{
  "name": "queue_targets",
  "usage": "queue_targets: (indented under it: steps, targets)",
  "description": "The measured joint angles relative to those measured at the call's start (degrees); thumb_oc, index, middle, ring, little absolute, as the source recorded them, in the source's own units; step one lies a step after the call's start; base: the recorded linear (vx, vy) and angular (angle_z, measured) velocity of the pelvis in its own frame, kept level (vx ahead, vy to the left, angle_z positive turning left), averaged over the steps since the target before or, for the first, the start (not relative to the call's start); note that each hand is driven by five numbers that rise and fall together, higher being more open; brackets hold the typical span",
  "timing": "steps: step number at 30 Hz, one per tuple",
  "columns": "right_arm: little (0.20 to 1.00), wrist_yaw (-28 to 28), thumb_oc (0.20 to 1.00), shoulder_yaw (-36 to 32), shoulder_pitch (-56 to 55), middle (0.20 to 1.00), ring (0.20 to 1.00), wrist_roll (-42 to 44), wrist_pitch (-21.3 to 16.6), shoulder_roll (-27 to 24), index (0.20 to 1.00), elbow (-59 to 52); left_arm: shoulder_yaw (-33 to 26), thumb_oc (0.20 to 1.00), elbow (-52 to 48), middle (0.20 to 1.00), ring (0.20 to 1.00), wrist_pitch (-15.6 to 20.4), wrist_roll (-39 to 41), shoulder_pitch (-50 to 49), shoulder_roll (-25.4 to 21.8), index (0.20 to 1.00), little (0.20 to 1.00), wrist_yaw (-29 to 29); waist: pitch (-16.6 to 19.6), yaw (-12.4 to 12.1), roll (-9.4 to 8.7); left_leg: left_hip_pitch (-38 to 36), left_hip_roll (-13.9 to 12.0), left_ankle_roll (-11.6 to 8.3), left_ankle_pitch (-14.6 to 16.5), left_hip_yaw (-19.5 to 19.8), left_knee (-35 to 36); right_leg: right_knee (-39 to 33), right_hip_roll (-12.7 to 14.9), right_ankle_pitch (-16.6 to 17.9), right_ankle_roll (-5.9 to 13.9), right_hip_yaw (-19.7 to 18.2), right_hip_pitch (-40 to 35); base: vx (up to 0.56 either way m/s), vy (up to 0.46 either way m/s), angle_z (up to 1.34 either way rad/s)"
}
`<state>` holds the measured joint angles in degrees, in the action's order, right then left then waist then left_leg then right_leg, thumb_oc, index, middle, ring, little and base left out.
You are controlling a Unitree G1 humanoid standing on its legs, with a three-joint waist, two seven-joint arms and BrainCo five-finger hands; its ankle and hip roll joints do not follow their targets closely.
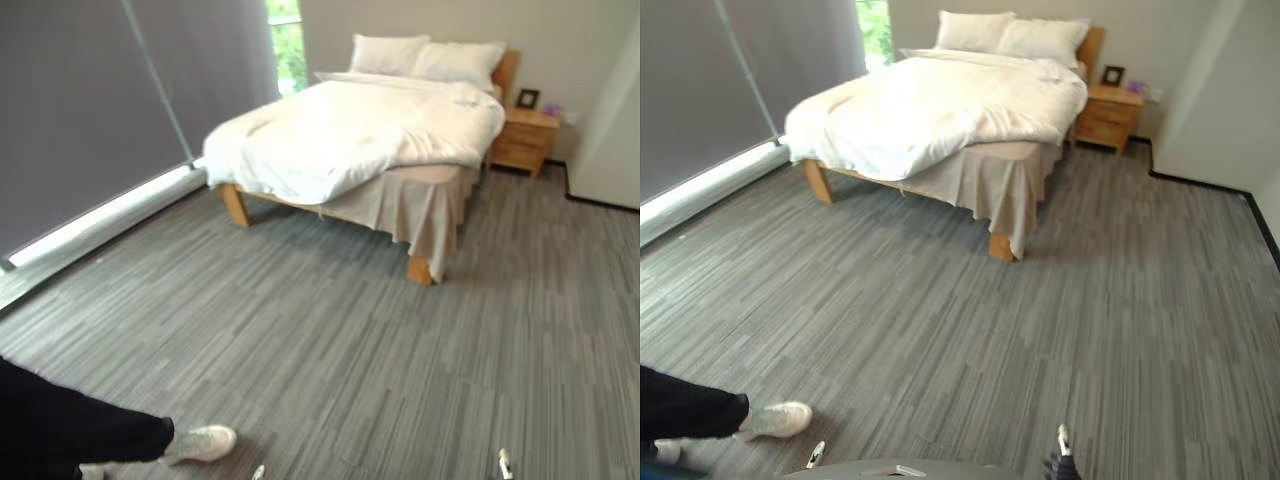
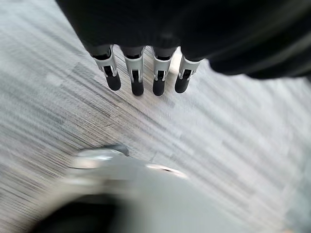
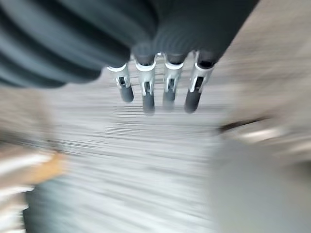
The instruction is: Making the bed.
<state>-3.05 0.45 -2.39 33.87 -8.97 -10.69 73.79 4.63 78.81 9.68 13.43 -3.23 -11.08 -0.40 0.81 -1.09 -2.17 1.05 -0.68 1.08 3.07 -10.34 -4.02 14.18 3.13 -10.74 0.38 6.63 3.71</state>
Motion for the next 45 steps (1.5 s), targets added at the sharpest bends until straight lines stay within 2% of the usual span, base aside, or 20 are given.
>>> queue_targets:
  steps: [1,6,11,13,15,16,17,18,20,25,29,34,37,38,39,40,41,43,44,45]
  targets:
    - [1.000,0.0,1.000,-0.1,1.3,1.000,1.000,0.0,-0.5,-0.1,1.000,1.6,0.0,1.000,1.0,1.000,1.000,0.1,0.0,0.7,0.1,1.000,1.000,0.0,0.1,-0.7,-0.03,-0.3,0.0,-0.01,-0.3,-0.3,1.1,-0.2,0.5,0.0,0.00,0.9,0.1,0.02,0.020,-0.08]
    - [1.000,0.0,1.000,-1.5,0.2,1.000,1.000,-0.5,0.4,-0.7,1.000,6.2,0.0,1.000,0.9,1.000,1.000,0.2,0.0,1.0,-0.4,1.000,1.000,0.0,0.5,-0.7,-0.31,-1.4,0.1,0.25,-1.0,0.0,2.5,-2.3,0.9,0.9,0.63,3.2,-1.5,0.04,0.025,0.03]
    - [1.000,0.6,1.000,-6.9,-1.2,1.000,1.000,2.5,0.0,-5.1,1.000,4.0,-0.7,1.000,-4.9,1.000,1.000,1.8,4.6,3.5,-0.6,1.000,1.000,0.2,-0.5,-0.4,1.79,-2.0,-0.1,0.27,-1.0,0.0,3.2,-5.1,0.5,2.3,0.89,3.4,-3.1,0.00,0.007,0.00]
    - [1.000,2.0,1.000,-6.7,-1.8,1.000,1.000,3.0,0.2,-6.7,1.000,-3.4,-0.9,1.000,-13.1,1.000,1.000,1.8,8.0,3.0,-1.0,1.000,1.000,0.3,-1.0,-0.3,2.59,-2.3,0.0,0.40,-1.1,0.0,3.6,-6.2,0.3,2.8,1.11,3.3,-3.7,0.00,0.016,0.00]
    - [1.000,3.2,1.000,-6.3,-3.3,1.000,1.000,2.3,-1.8,-8.0,1.000,-20.2,-1.3,1.000,-28.4,1.000,1.000,3.4,11.4,1.9,-2.9,1.000,1.000,0.2,-2.0,0.0,3.08,-2.4,-0.1,0.69,-2.0,-0.1,4.6,-8.1,0.0,4.1,1.16,3.3,-4.2,0.00,0.000,0.00]
    - [1.000,3.4,1.000,-6.4,-2.7,1.000,1.000,1.8,-2.4,-8.3,1.000,-24.6,-1.8,1.000,-31.5,1.000,1.000,3.9,12.2,2.5,-3.2,1.000,1.000,0.2,-1.7,0.0,3.74,-2.9,-0.1,0.73,-2.1,0.0,4.9,-8.9,-0.1,4.5,1.26,3.4,-5.0,0.00,0.000,0.00]
    - [1.000,3.9,1.000,-6.4,-3.1,1.000,1.000,1.0,-2.2,-8.7,1.000,-30.3,-2.0,1.000,-36.0,1.000,1.000,3.8,13.1,1.9,-3.8,1.000,1.000,0.2,-2.2,0.1,3.36,-3.1,-0.1,0.72,-2.0,-0.1,5.1,-9.6,-0.2,4.6,1.41,3.4,-5.3,0.00,0.000,0.00]
    - [1.000,3.8,1.000,-6.6,-3.0,1.000,1.000,-0.4,-3.8,-9.1,1.000,-36.2,-2.4,1.000,-43.1,1.000,1.000,4.6,13.4,0.6,-5.0,1.000,1.000,0.2,-2.1,0.1,3.57,-3.5,-0.1,0.61,-2.1,-0.1,5.7,-10.2,-0.3,4.7,1.71,3.3,-5.7,0.00,0.000,0.00]
    - [1.000,4.1,1.000,-6.6,-2.6,1.000,1.000,-2.1,-3.9,-9.8,1.000,-42.1,-2.7,1.000,-48.5,1.000,1.000,4.6,13.5,0.5,-6.3,1.000,1.000,0.3,-2.2,0.0,3.59,-3.6,-0.1,0.60,-2.1,-0.1,5.9,-10.9,-0.4,5.1,1.64,3.3,-6.1,0.00,0.000,0.00]
    - [1.000,3.9,1.000,-4.5,-3.1,1.000,1.000,-4.9,-3.7,-9.6,1.000,-46.6,-2.6,1.000,-51.0,1.000,1.000,4.1,13.8,0.3,-6.5,1.000,1.000,0.2,-2.9,-0.2,3.17,-3.9,0.0,0.62,-2.2,-0.3,6.7,-13.8,-0.6,6.6,1.77,3.2,-7.2,0.01,0.015,-0.02]
    - [1.000,3.2,1.000,0.9,-3.4,1.000,1.000,-5.4,-3.6,-8.0,1.000,-49.6,-2.1,1.000,-51.1,1.000,1.000,3.8,15.7,0.1,-4.1,1.000,1.000,0.4,-4.4,-0.5,1.67,-3.9,0.0,0.63,-2.2,-1.0,7.4,-16.4,-0.9,7.8,1.77,2.7,-7.9,0.00,0.026,-0.08]
    - [1.000,2.7,1.000,4.3,-2.2,1.000,1.000,-6.4,-3.6,-5.9,1.000,-49.9,-1.6,1.000,-51.1,1.000,1.000,3.7,15.7,0.2,-2.9,1.000,1.000,1.9,-5.2,-0.6,2.23,-2.8,0.6,0.86,-2.3,-1.6,8.2,-17.1,-0.6,9.0,2.36,1.9,-6.5,0.00,0.095,-0.09]
    - [1.000,2.7,1.000,4.4,-0.4,1.000,1.000,-6.4,-3.6,-6.4,1.000,-50.2,-3.1,1.000,-52.3,1.000,1.000,3.8,15.7,1.4,-3.0,1.000,1.000,2.8,-8.4,-0.6,3.59,-1.9,0.4,1.74,-2.8,-2.0,8.6,-4.8,0.2,6.8,5.84,2.3,0.6,0.03,0.163,-0.15]
    - [1.000,2.6,1.000,4.3,-0.1,1.000,1.000,-6.4,-3.6,-6.1,1.000,-50.7,-3.8,1.000,-53.5,1.000,1.000,4.0,15.6,2.0,-3.8,1.000,1.000,3.4,-10.6,-0.3,3.20,-2.0,0.4,2.25,-2.7,-2.8,8.1,9.7,2.0,5.6,7.65,2.3,7.7,0.14,0.177,-0.09]
    - [1.000,2.6,1.000,4.3,-0.3,1.000,1.000,-6.4,-3.6,-6.0,1.000,-50.8,-4.0,1.000,-54.2,1.000,1.000,4.1,15.5,2.1,-4.6,1.000,1.000,3.7,-11.7,-0.1,2.50,-2.2,1.1,3.41,-1.5,-2.6,7.5,17.2,3.5,5.7,7.84,2.2,11.1,0.22,0.123,-0.02]
    - [1.000,2.6,1.000,4.3,-0.3,1.000,1.000,-6.4,-3.6,-5.9,1.000,-50.9,-4.0,1.000,-54.4,1.000,1.000,4.2,15.5,2.1,-5.6,1.000,1.000,3.9,-12.8,0.4,1.70,-2.5,2.0,3.69,-1.0,-2.4,7.2,24.2,5.4,7.1,8.19,2.0,15.0,0.25,0.013,0.13]
    - [1.000,2.6,1.000,4.3,-0.5,1.000,1.000,-6.4,-3.6,-5.8,1.000,-51.0,-4.0,1.000,-54.3,1.000,1.000,4.2,15.5,2.0,-6.3,1.000,1.000,4.2,-13.6,1.2,1.46,-2.4,2.7,4.07,-0.5,-1.9,6.6,28.4,6.8,6.6,8.74,1.9,17.7,0.20,-0.014,0.15]
    - [1.000,2.6,1.000,3.9,-0.9,1.000,1.000,-6.4,-3.6,-5.8,1.000,-51.7,-4.1,1.000,-54.3,1.000,1.000,4.2,15.5,2.2,-6.8,1.000,1.000,4.3,-14.1,1.7,1.23,-2.4,3.1,4.15,-0.4,-1.7,6.7,25.7,7.8,5.8,8.68,1.8,20.0,0.36,-0.142,0.14]
    - [1.000,2.5,1.000,3.8,-2.0,1.000,1.000,-6.3,-3.6,-5.8,1.000,-53.3,-5.2,1.000,-54.4,1.000,1.000,4.3,15.5,2.1,-6.7,1.000,1.000,4.3,-14.5,2.6,1.76,-2.7,3.5,3.89,-0.3,-1.4,6.8,16.2,8.3,6.3,8.43,1.6,20.3,0.79,-0.328,0.21]
    - [1.000,2.4,1.000,3.8,-3.0,1.000,1.000,-6.4,-3.7,-5.8,1.000,-53.6,-6.4,1.000,-53.8,1.000,1.000,4.7,15.5,3.0,-6.6,1.000,1.000,4.4,-14.7,3.4,1.87,-2.2,3.7,2.74,0.7,-0.5,5.8,1.0,8.1,7.9,8.64,0.6,18.5,0.80,-0.340,0.40]
